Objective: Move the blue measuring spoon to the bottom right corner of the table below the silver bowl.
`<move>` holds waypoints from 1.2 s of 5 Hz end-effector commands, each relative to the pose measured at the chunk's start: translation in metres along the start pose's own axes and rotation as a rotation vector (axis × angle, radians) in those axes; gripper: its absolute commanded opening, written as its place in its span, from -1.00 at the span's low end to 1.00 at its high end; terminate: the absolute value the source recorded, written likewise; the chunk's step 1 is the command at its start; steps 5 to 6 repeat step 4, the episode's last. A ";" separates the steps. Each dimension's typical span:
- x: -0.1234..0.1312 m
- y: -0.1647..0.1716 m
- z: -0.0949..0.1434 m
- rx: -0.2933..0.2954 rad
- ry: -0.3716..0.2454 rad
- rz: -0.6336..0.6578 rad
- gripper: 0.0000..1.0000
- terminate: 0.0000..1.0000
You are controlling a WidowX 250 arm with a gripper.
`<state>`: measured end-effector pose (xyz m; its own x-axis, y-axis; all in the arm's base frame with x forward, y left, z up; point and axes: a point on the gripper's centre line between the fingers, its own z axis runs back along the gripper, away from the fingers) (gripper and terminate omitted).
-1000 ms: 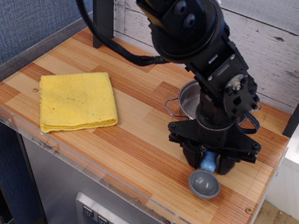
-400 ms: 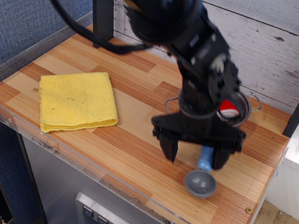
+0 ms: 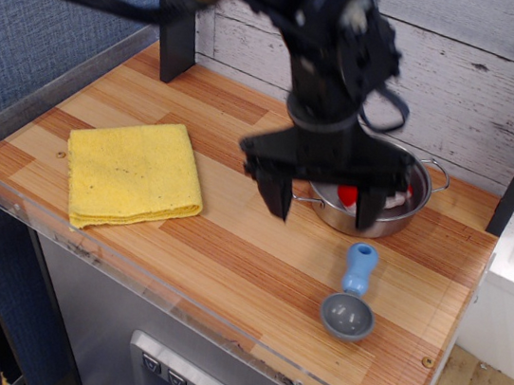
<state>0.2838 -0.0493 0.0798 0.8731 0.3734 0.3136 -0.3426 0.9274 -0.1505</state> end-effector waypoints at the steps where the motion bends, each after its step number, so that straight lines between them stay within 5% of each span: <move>1: 0.032 0.043 0.075 -0.012 -0.156 0.062 1.00 -1.00; 3: 0.040 0.059 0.099 -0.019 -0.191 0.095 1.00 -1.00; 4: 0.040 0.059 0.099 -0.019 -0.191 0.095 1.00 1.00; 6: 0.040 0.059 0.099 -0.019 -0.191 0.095 1.00 1.00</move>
